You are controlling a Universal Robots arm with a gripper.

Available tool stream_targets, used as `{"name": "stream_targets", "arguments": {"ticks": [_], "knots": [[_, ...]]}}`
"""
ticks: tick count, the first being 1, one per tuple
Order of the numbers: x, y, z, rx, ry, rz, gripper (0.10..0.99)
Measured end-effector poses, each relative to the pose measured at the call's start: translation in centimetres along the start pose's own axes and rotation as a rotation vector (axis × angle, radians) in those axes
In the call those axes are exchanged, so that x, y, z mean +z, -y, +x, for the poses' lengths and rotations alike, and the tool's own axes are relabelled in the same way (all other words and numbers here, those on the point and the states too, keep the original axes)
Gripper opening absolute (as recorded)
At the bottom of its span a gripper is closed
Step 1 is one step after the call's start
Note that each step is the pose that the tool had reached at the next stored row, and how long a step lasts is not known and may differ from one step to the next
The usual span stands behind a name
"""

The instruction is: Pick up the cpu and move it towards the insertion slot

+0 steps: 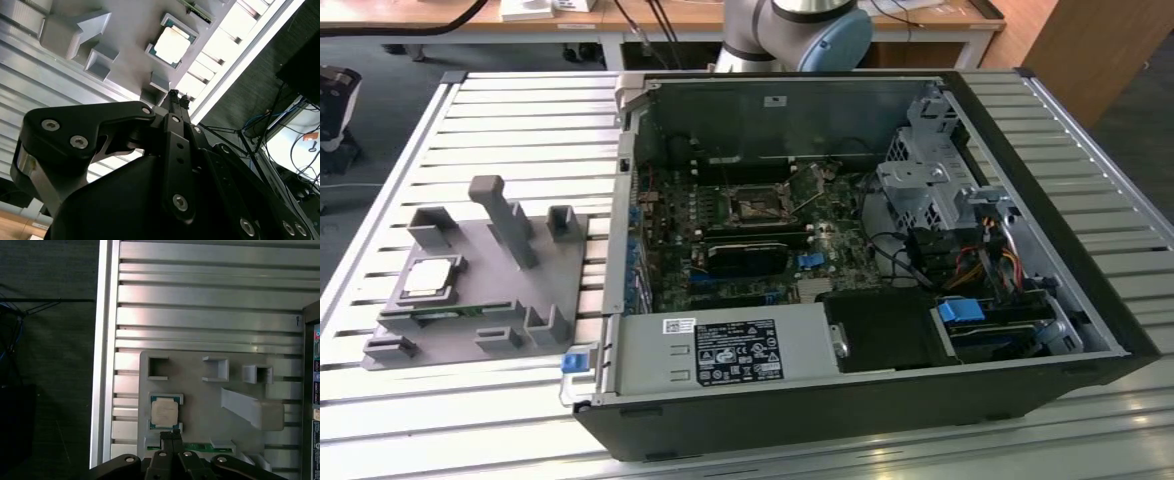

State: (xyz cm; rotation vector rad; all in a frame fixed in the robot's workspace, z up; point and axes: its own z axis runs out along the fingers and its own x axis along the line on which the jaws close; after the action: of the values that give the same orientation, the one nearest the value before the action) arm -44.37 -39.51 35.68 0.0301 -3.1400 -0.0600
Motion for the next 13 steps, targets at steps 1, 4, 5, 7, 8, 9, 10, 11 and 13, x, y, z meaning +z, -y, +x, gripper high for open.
{"name": "stream_targets", "arguments": {"ticks": [1, 4, 5, 7, 8, 9, 10, 11, 13], "knots": [[0.03, 0.0, 0.02, 0.0, -0.0001, 0.0, 0.106], [0.13, 0.0, 0.07, 0.0, 0.0, 0.0, 0.106], [0.16, 0.0, 0.09, 0.0, 0.0, 0.0, 0.106], [0.21, 0.01, 0.11, 0.0, 0.0, 0.0, 0.106], [0.25, 0.01, 0.13, 0.0, 0.0001, 0.0, 0.106], [0.27, 0.01, 0.14, 0.0, 0.0, 0.0, 0.106], [0.3, 0.01, 0.16, 0.0, -0.0001, 0.0, 0.106], [0.33, 0.01, 0.17, 0.0, 0.0, 0.0, 0.106], [0.4, 0.01, 0.21, 0.0, 0.0001, 0.0, 0.106]]}}
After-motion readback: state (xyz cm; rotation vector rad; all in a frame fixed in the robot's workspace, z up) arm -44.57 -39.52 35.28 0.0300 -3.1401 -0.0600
